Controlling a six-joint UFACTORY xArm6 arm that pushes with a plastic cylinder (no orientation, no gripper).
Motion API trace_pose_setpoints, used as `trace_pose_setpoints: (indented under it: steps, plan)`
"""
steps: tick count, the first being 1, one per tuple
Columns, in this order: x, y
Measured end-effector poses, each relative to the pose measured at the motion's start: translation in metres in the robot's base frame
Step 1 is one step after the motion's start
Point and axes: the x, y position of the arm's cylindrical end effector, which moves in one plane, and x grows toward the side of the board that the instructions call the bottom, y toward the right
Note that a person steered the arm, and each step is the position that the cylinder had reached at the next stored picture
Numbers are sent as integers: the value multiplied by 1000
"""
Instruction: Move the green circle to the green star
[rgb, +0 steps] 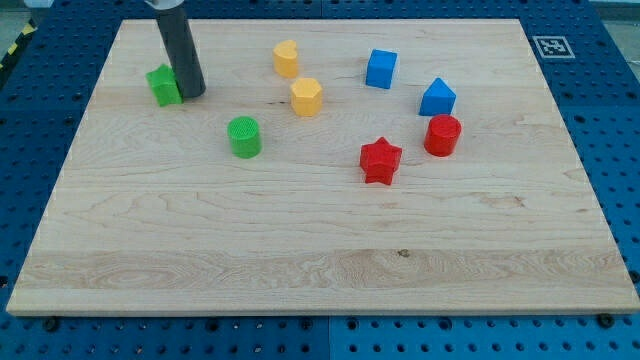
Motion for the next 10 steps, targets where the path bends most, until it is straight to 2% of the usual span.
trace_pose_setpoints:
  steps: [1,4,5,6,10]
  plan:
    - [3,21]
    - [73,151]
    - [111,149]
    - [111,149]
    - [97,42]
